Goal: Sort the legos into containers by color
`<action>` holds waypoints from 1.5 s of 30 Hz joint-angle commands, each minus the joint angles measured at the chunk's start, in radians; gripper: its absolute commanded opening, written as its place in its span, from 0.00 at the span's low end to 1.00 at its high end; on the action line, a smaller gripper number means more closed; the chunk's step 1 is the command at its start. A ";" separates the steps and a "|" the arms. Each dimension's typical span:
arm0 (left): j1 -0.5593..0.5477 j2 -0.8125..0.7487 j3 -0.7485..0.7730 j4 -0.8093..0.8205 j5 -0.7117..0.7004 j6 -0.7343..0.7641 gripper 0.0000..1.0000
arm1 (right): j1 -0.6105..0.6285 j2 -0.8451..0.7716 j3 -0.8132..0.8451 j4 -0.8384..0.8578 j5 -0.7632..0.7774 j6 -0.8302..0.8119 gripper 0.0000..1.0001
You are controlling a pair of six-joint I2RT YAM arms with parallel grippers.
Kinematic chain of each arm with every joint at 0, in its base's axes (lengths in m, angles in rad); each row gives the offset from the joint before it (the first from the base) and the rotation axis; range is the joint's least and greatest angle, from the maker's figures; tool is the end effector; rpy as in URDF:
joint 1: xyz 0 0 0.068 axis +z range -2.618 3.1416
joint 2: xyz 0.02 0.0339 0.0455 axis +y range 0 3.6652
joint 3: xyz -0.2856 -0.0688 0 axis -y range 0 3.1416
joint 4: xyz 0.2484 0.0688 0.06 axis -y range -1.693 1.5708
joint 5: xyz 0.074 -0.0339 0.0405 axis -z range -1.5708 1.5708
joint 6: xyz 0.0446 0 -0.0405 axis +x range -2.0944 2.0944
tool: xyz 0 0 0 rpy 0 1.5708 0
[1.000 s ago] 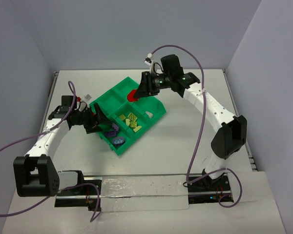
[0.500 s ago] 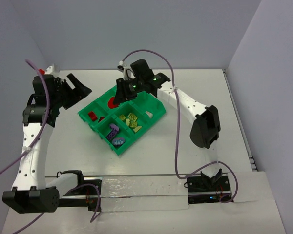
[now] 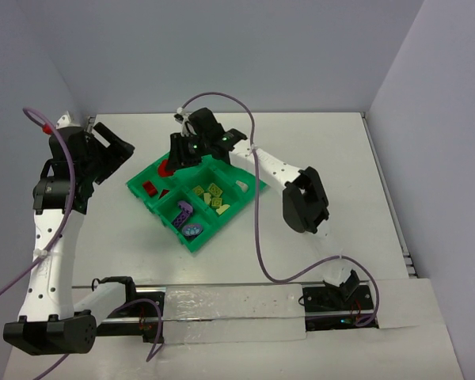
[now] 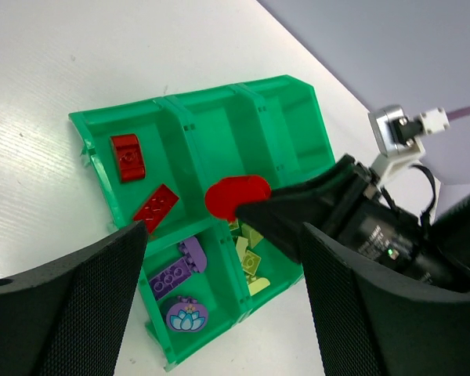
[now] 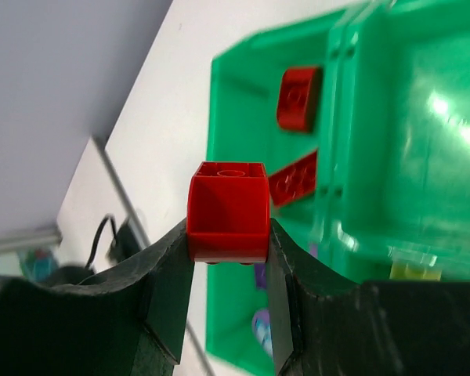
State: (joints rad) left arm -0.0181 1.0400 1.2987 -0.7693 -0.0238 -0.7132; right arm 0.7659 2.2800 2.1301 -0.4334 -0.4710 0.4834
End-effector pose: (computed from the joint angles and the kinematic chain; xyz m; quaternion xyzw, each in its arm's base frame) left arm 0.2037 -0.0026 0.4234 -0.2995 0.8091 -0.1712 0.4758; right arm 0.3864 0.3997 0.2898 -0.2300 0.8322 0.4362 0.2537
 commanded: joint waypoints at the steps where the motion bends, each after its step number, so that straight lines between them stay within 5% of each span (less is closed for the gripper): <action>1: 0.003 -0.007 -0.008 0.000 0.011 -0.006 0.85 | 0.015 0.093 0.170 0.070 0.055 0.022 0.28; 10: 0.003 0.001 0.000 -0.014 0.015 0.011 0.85 | 0.041 0.143 0.228 0.095 -0.005 0.004 0.58; 20: 0.004 0.001 0.009 -0.033 -0.013 0.029 0.85 | 0.024 -0.036 0.074 0.094 0.046 -0.033 0.65; 26: 0.003 -0.010 0.025 -0.050 -0.051 0.043 0.85 | -0.029 -0.266 -0.141 0.053 0.291 -0.062 0.81; 32: 0.004 -0.014 0.025 -0.054 -0.057 0.049 0.85 | -0.082 -0.494 -0.362 -0.073 0.756 -0.091 0.91; 45: 0.003 -0.012 -0.036 -0.025 -0.100 0.064 0.85 | -0.224 -0.881 -0.791 -0.150 0.899 -0.051 0.92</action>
State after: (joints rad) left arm -0.0181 1.0266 1.2522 -0.8139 -0.0922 -0.6709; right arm 0.5646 1.5090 1.4439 -0.5578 0.3509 0.4070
